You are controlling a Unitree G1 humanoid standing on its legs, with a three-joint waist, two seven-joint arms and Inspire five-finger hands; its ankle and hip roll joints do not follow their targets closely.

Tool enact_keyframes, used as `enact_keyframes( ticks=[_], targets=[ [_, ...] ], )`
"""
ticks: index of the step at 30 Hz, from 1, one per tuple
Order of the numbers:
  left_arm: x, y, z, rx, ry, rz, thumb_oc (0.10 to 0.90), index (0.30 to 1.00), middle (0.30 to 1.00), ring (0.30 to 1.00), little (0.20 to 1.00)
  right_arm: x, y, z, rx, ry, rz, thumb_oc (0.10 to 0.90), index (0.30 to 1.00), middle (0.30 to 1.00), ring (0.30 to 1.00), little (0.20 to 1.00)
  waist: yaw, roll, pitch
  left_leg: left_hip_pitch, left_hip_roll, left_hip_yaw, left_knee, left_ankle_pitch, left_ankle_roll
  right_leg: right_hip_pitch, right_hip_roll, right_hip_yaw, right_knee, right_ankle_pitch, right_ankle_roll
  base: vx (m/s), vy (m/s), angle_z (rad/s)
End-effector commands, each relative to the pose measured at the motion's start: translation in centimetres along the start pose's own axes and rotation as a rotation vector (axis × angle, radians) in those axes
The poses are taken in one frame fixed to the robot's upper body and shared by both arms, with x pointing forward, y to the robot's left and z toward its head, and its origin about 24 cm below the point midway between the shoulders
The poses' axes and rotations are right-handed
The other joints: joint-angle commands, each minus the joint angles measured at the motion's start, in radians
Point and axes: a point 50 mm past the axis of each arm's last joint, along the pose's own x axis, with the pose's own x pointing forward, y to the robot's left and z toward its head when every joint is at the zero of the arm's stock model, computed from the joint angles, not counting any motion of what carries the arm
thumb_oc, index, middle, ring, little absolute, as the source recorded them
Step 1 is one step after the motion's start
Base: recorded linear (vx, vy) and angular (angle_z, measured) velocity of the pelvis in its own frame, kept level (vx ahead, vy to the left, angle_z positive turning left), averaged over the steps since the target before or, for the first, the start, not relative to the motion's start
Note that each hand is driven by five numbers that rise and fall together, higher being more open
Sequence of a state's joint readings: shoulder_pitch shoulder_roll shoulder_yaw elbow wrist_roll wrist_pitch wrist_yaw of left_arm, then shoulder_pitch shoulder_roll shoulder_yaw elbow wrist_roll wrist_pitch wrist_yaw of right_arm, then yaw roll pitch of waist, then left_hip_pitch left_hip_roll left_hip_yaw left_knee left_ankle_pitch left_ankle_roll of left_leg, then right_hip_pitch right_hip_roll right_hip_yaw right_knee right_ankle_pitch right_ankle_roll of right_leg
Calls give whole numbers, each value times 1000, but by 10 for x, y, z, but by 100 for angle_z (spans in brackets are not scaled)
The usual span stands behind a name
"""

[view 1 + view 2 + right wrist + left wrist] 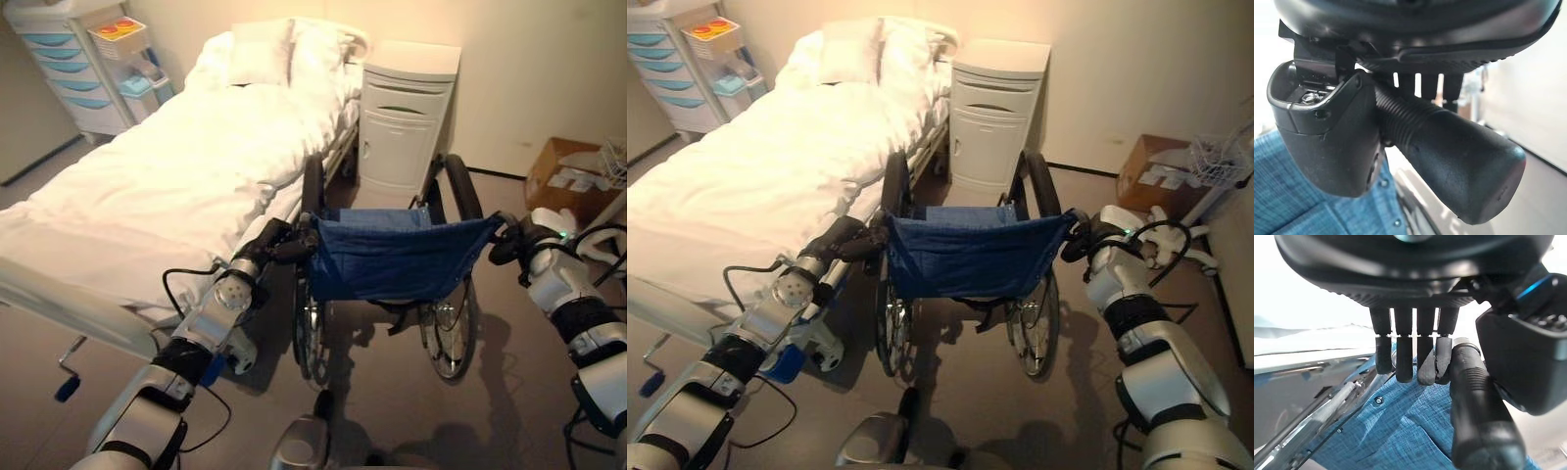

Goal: Push the wheelchair next to the bed

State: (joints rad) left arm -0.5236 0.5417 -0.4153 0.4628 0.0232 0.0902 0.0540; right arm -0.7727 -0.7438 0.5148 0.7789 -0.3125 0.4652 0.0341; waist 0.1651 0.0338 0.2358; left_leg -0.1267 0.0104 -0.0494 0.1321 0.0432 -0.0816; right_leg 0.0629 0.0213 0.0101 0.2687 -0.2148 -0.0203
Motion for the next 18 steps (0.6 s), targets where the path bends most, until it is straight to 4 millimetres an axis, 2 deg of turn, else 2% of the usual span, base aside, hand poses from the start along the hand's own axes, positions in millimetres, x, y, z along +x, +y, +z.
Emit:
enact_keyframes(
  ticks=[1,2,4,7,14,16,17,18],
  targets=[
    [-5,36,-44,129,224,111,400,300,300,300,300,-26,44,72,-49,-432,156,400,300,300,300,300,-28,-65,-14,-52,-42,29,8,-5,82,155,-106,-51,-54,119,140,215,121,-4],
    [-6,36,-44,130,225,111,400,300,300,300,300,-26,44,73,-45,-431,154,400,300,300,300,300,-27,-66,-15,-49,-43,30,6,-5,83,153,-109,-53,-53,121,142,253,152,-25],
    [-3,36,-40,136,214,121,400,300,300,300,300,-24,43,74,-32,-430,131,400,300,300,300,300,-16,-75,-21,-48,-56,35,-4,-8,95,132,-145,-76,-49,167,164,185,123,-62],
    [-1,30,-36,142,192,117,400,300,300,300,300,-21,44,74,-27,-428,104,400,300,300,300,300,-9,-76,-26,-41,-72,24,-27,-5,105,111,-167,-76,-49,221,177,202,110,-30],
    [3,30,-24,132,139,154,400,300,300,300,300,-20,34,82,-6,-449,25,400,300,300,300,300,18,-83,-37,-71,-103,19,-25,-12,126,123,-195,-54,-6,307,183,112,87,-12],
    [5,25,-19,156,121,141,400,300,300,300,300,-18,38,77,-6,-445,6,400,300,300,300,300,23,-79,-49,-76,-108,25,-15,-27,146,115,-168,-40,127,349,186,127,106,4],
    [5,24,-19,160,120,138,400,300,300,300,300,-18,39,75,-2,-442,7,400,300,300,300,300,22,-79,-51,-75,-109,26,-13,-29,148,109,-163,-37,144,352,186,194,95,13],
    [3,21,-23,165,127,129,400,300,300,300,300,-18,45,67,9,-430,27,400,300,300,300,300,11,-74,-59,-52,-107,21,-12,-43,158,46,-143,-38,235,384,190,262,105,19]
  ],
)
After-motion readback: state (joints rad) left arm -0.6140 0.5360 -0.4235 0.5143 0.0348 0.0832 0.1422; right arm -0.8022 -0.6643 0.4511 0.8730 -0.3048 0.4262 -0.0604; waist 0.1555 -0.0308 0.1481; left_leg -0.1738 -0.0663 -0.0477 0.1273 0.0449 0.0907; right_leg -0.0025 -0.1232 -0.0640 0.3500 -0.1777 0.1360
